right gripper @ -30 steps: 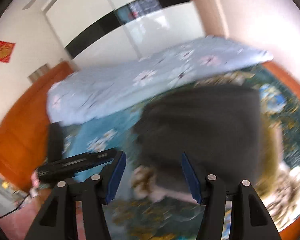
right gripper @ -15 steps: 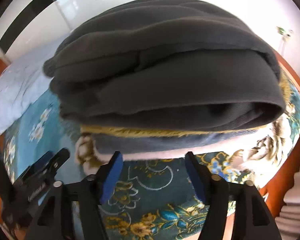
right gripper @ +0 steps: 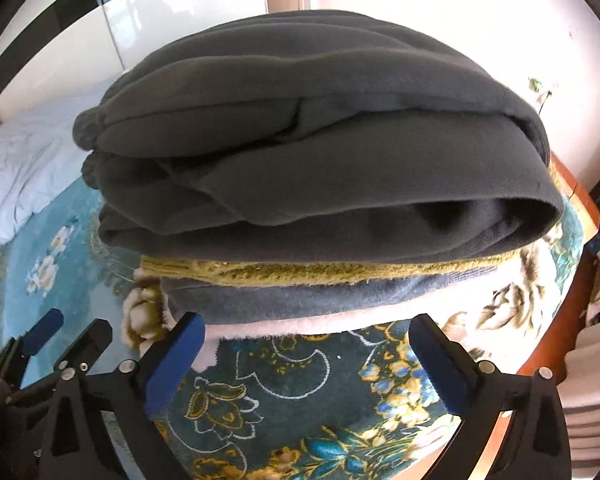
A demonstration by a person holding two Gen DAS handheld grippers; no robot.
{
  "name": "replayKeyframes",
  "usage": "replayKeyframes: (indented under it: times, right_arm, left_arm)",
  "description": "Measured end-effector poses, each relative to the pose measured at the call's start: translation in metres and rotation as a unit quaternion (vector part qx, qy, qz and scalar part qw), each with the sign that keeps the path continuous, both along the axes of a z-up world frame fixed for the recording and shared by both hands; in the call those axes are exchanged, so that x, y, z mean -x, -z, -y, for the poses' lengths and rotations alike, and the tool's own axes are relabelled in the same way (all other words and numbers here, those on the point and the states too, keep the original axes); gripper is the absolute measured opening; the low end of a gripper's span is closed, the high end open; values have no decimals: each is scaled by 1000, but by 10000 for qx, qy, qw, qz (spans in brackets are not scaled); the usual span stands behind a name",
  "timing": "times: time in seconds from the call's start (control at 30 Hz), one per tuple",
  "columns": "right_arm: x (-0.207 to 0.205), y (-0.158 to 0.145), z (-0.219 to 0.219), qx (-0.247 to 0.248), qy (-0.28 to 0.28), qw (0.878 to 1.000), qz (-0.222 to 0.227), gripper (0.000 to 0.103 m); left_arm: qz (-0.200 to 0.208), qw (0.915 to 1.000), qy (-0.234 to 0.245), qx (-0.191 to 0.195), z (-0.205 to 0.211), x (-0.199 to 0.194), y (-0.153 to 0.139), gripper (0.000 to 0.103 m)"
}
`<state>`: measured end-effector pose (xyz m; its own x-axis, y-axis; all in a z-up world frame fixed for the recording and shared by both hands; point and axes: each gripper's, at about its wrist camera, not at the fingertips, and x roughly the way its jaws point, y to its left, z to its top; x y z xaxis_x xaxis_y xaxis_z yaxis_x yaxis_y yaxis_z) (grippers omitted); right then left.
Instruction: Fold clothes
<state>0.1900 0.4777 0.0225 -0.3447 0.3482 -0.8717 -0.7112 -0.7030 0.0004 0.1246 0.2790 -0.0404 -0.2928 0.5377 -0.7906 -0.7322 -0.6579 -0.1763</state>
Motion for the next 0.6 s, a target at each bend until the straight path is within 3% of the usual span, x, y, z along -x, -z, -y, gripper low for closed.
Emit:
replayKeyframes:
  times: [0.23, 0.6]
  right_arm:
    - [16, -8, 17, -426, -203, 9988, 159, 103]
    - [38, -5, 45, -885, -528, 9936, 469, 103]
  left_arm:
    - [272, 9994, -82, -198, 10, 6, 2, 97]
    - [363, 9963, -525, -573, 29, 19, 2, 97]
